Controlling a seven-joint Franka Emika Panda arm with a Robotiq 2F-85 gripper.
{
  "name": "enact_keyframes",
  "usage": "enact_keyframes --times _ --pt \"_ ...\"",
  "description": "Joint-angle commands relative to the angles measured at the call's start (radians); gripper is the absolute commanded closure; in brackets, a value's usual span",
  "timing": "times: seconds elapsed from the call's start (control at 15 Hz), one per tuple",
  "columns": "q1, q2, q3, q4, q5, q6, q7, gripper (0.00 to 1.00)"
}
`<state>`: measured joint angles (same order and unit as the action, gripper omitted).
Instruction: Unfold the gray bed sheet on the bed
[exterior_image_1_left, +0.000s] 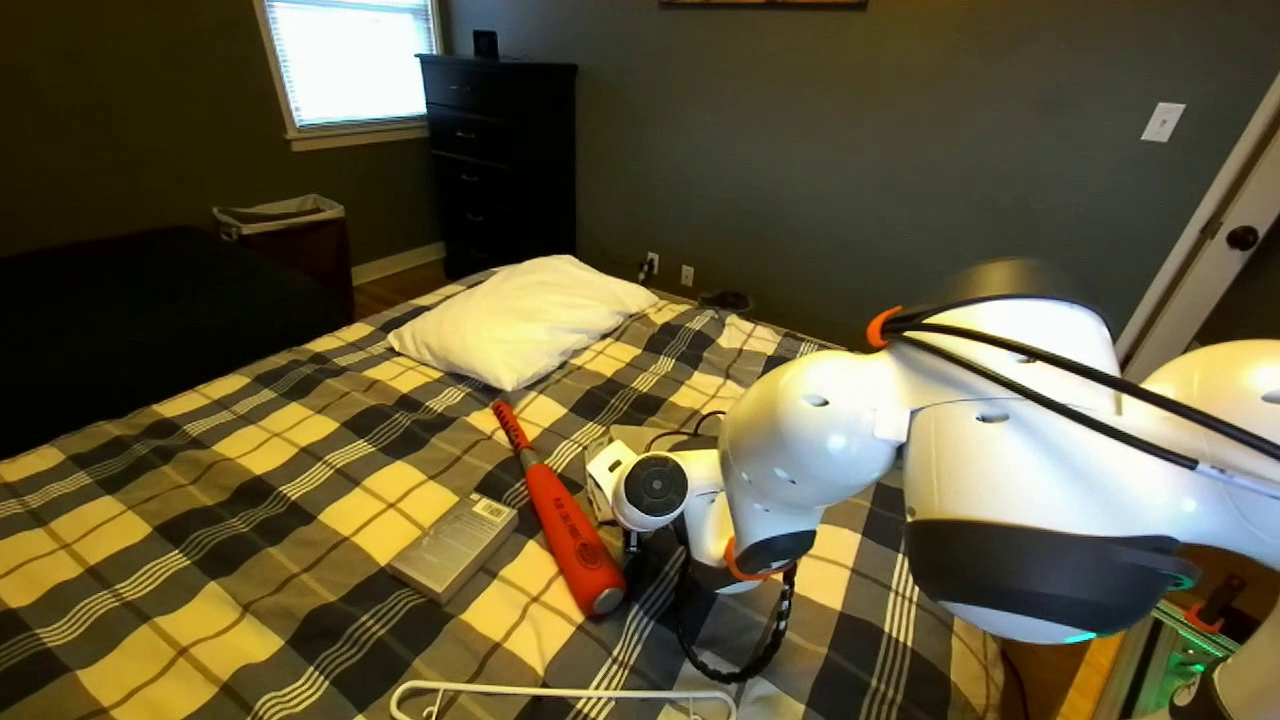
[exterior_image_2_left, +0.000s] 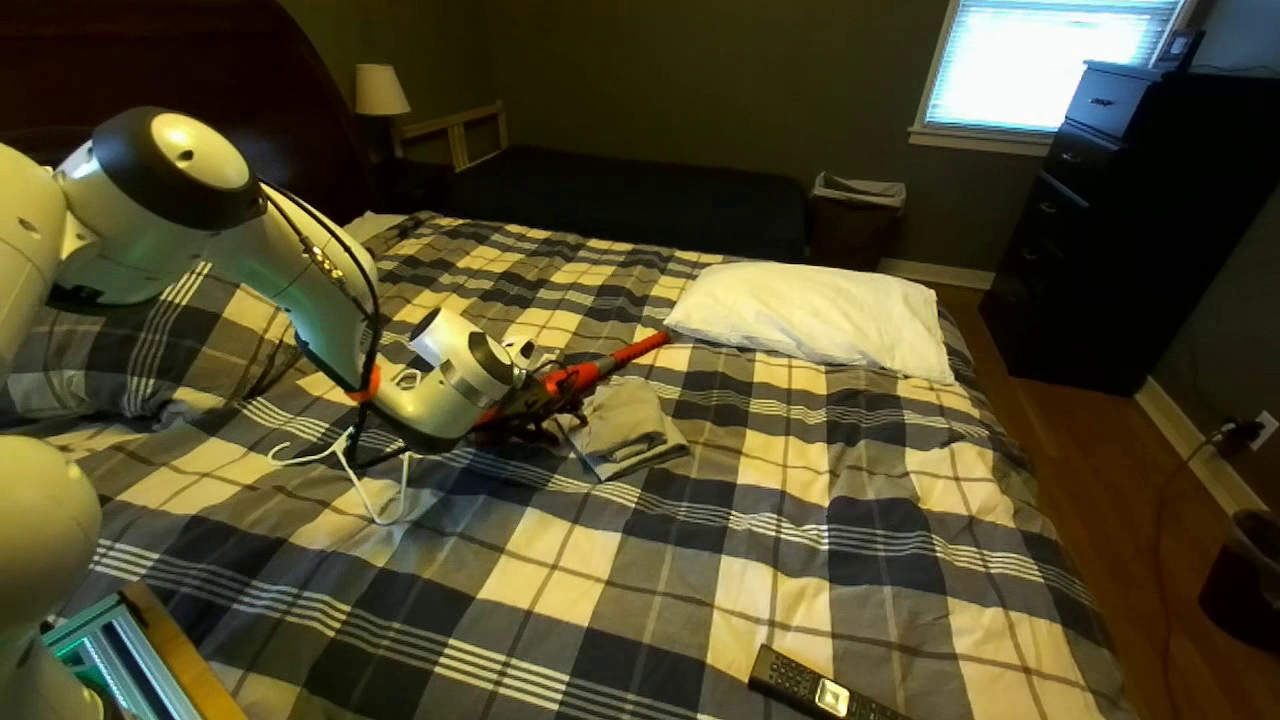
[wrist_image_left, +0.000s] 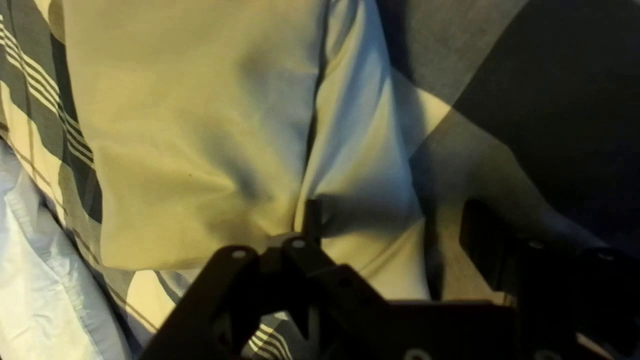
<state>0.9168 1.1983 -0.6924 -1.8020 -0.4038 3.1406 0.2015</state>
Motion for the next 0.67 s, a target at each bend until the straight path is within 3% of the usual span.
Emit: enact_keyframes --times 0.0,0.07,0.47,0.6 --pt "0.002 0.061 -0.013 0.037 0.088 0.019 -0.049 0.51" --pt "-0.003 0.062 -0.013 0.044 0.102 0.019 -0.058 0.51" --pt "0.003 0.052 -0.011 0.043 0.146 0.029 -0.09 0.99" --pt "0.001 0.023 -0.005 0.026 0.15 0.037 -0.103 1.0"
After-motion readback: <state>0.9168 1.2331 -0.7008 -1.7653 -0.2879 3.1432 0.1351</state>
